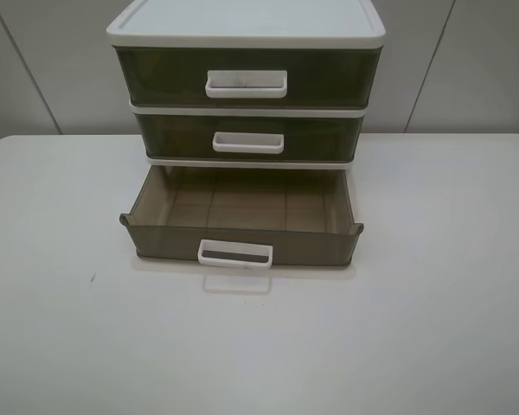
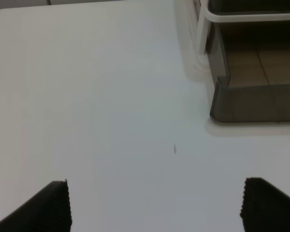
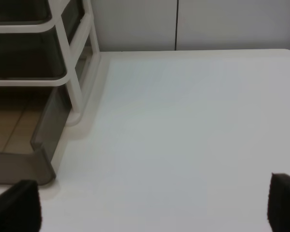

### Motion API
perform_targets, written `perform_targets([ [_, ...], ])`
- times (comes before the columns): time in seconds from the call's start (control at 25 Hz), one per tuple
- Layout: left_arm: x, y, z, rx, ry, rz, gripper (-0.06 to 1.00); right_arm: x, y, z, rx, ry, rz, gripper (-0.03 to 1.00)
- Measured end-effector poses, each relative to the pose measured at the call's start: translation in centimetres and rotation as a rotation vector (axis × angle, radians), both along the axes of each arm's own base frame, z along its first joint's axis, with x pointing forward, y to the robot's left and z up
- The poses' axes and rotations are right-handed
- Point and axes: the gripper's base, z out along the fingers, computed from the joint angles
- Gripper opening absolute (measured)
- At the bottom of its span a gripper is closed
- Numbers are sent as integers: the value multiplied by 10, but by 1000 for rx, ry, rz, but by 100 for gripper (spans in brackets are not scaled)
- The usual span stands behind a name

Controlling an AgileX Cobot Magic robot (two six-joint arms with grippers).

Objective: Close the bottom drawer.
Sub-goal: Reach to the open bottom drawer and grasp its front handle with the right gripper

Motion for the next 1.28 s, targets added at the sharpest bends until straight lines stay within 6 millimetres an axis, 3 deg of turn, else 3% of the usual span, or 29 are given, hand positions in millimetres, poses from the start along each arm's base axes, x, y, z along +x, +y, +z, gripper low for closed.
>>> perform_targets([
  [1.16, 0, 0, 0, 0, 0, 0, 72, 0, 0, 0, 0, 0, 9, 82],
  [1.28, 0, 0, 0, 0, 0, 0, 72, 9, 0, 0, -1, 57, 54, 82],
])
